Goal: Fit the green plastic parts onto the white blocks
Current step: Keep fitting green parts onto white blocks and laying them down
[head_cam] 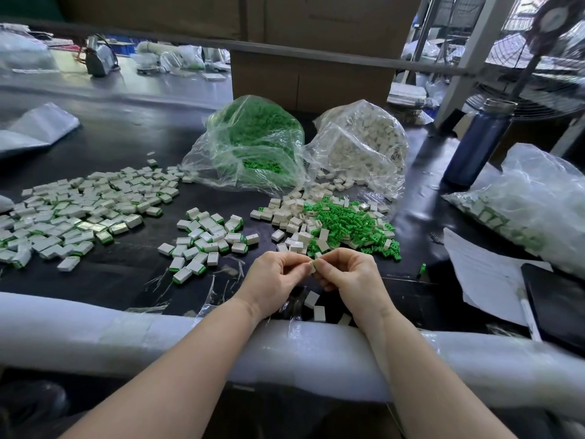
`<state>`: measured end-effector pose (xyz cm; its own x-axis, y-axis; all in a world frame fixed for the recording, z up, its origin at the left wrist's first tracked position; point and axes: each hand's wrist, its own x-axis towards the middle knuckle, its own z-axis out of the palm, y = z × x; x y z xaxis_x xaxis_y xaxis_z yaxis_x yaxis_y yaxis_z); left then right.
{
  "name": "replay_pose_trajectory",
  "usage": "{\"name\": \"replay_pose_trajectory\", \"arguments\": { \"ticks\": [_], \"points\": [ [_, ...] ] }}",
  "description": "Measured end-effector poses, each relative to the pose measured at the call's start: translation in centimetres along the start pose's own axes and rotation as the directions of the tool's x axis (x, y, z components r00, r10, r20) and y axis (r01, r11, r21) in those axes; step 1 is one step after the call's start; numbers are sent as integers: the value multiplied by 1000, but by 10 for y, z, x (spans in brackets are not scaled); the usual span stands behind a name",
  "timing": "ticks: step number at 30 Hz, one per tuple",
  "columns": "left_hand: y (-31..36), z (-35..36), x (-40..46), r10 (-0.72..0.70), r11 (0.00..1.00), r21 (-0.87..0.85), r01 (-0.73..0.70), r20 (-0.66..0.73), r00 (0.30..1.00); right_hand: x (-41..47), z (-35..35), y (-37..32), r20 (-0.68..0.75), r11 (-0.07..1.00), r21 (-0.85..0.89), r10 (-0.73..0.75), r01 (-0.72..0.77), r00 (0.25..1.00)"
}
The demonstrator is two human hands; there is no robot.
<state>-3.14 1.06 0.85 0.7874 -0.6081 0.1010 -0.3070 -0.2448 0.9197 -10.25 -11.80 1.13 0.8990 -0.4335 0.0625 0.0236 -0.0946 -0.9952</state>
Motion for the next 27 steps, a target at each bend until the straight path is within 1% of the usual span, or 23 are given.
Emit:
{"name": "replay_pose_trajectory", "arguments": {
  "ticks": [4, 11, 17, 20, 23, 27],
  "points": [
    [2, 0, -1, -35, 996, -84, 36, 6, 999, -1, 0, -1, 5, 1000, -14, -21, 21, 1000],
    [2, -1, 0, -18, 1000, 4, 18, -27, 999, -2, 1, -3, 37, 999, -24, -41, 41, 998],
    [6, -2, -1, -22, 995, -102, 19, -33, 999, 0, 2, 0, 37, 1000, 9, -24, 24, 999],
    [8, -2, -2, 10, 991, -136, -14, -28, 1000, 1, 3, 2, 100, 999, -50, -1, 6, 995],
    [10, -2, -2, 9, 989, -149, -8, 11, 1000, 1, 3, 2, 180, 992, -124, 4, 18, 984],
    [11, -1, -3, 37, 993, -110, -31, 48, 998, 0, 2, 0, 214, 995, -97, 7, 15, 977]
  ]
}}
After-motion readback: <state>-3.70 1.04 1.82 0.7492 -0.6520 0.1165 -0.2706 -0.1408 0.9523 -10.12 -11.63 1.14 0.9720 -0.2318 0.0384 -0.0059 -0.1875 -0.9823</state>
